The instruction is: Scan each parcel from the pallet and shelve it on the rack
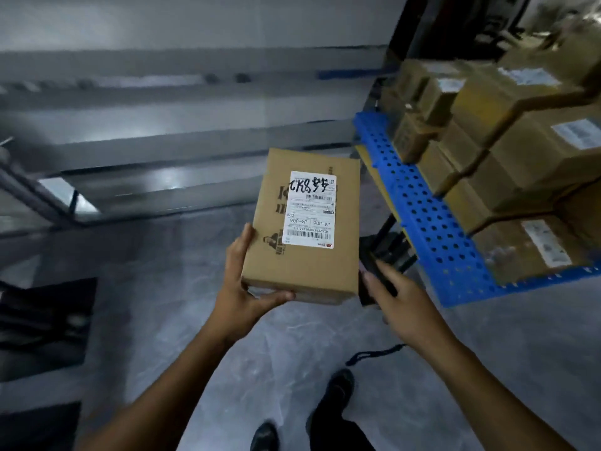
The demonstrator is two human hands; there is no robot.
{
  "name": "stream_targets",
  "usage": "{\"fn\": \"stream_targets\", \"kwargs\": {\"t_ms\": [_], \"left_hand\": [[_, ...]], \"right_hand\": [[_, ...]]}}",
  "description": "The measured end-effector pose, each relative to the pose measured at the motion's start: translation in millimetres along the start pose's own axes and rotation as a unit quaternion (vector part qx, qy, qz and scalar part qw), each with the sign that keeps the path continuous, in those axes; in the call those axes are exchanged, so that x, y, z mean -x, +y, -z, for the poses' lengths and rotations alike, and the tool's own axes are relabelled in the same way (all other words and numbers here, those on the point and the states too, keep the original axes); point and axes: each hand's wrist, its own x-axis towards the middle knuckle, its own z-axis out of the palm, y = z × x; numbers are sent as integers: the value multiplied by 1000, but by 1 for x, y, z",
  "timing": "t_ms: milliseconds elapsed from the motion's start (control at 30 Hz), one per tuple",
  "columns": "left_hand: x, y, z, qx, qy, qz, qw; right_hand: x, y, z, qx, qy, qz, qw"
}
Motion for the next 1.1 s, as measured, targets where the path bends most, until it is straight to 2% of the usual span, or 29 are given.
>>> {"fn": "stream_targets", "kwargs": {"t_ms": [233,600,833,1033,1100], "left_hand": [[-2,-4,65,-26,46,11,999],[-71,-18,95,-15,133,77,988],[-105,-20,121,-73,165,84,980],[-131,-49,173,-18,201,84,976],[-142,-58,201,-32,210,67,975]], "right_hand": [[-60,-47,-41,25,-63,41,997],[-185,-90,-61,52,-159,47,985],[-243,-120,-94,73,-214,39,973],[-289,-158,-140,98,-233,70,965],[-303,-176,-159,123,-235,84,960]]}}
